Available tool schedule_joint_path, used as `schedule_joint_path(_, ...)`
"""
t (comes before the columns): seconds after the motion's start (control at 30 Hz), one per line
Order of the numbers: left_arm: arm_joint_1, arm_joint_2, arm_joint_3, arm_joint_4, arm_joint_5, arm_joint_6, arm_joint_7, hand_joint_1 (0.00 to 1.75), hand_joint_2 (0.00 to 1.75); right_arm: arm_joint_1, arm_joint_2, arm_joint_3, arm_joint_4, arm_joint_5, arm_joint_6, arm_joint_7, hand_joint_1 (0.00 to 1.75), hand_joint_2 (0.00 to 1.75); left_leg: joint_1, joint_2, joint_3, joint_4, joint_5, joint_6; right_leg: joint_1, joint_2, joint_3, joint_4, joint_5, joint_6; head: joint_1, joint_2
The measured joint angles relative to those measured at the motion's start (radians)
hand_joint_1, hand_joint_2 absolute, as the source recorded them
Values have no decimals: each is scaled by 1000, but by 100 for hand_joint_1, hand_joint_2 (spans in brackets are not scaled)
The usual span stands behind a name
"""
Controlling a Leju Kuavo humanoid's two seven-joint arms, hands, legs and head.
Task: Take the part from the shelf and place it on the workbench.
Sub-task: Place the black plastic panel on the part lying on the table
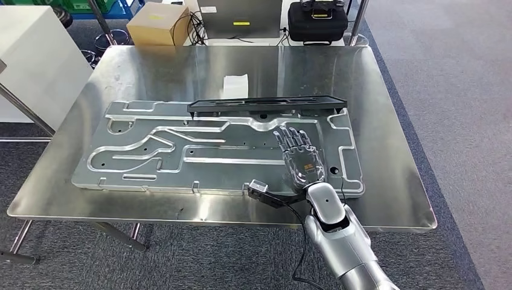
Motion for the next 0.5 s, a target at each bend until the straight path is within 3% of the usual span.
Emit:
schedule_joint_path(0.07,-4,2,0,0,1,0,0,0,0,-2,0,1,2,0,-1,0,0,175,-6,-1,70,-111,-20,12,0,-1,-8,1,18,12,0,0)
schedule_joint_path(0.1,-4,2,0,0,1,0,1,0,0,-2,1,2,4,0,-1,1,0,175,-10,-1,78,-133,-26,18,-1,-2,-9,-3,28,18,-2,0)
schedule_joint_path(0.17,-4,1,0,0,1,-1,1,0,0,-2,1,4,9,0,-3,3,0,175,-8,1,65,-140,-5,32,-2,-1,-13,-8,39,32,-6,0)
schedule_joint_path(0.2,-3,1,0,0,1,-2,1,0,0,-1,2,5,13,0,-4,5,0,175,-6,3,56,-144,9,41,-3,1,-20,3,19,37,-5,0)
schedule_joint_path(0.23,-3,0,0,0,2,-2,1,0,0,-1,2,6,16,0,-5,8,0,175,-3,6,44,-148,24,49,-4,3,-31,31,-21,43,-2,0)
schedule_joint_path(0.3,-3,0,0,0,2,-3,2,0,0,0,1,7,24,0,-8,13,0,175,-3,9,13,-148,52,57,-8,4,-62,144,-130,52,3,0)
schedule_joint_path(0.33,-2,1,0,0,3,-3,2,0,0,1,1,8,28,0,-10,15,0,175,-3,9,-5,-147,65,58,-10,4,-74,209,-165,55,3,0)
schedule_joint_path(0.37,-2,1,0,0,3,-3,2,0,0,2,1,10,32,0,-11,16,0,175,-3,10,-23,-145,77,56,-11,4,-76,259,-173,59,3,0)
schedule_joint_path(0.4,-2,1,0,0,4,-3,2,0,0,4,1,12,37,0,-12,17,0,175,-3,10,-42,-141,89,54,-12,4,-65,282,-159,61,4,0)
schedule_joint_path(0.43,-2,1,0,0,5,-3,2,0,0,4,1,14,40,0,-13,18,0,175,-3,10,-60,-137,99,51,-14,4,-37,270,-131,61,4,0)
schedule_joint_path(0.47,-2,1,0,0,6,-3,2,0,0,4,0,15,42,0,-14,19,0,175,-3,10,-77,-131,108,48,-15,4,8,226,-106,60,4,0)
schedule_joint_path(0.5,-1,1,0,0,6,-3,2,0,0,3,0,17,44,0,-15,19,0,175,-3,10,-90,-125,115,44,-15,4,66,158,-103,57,4,0)
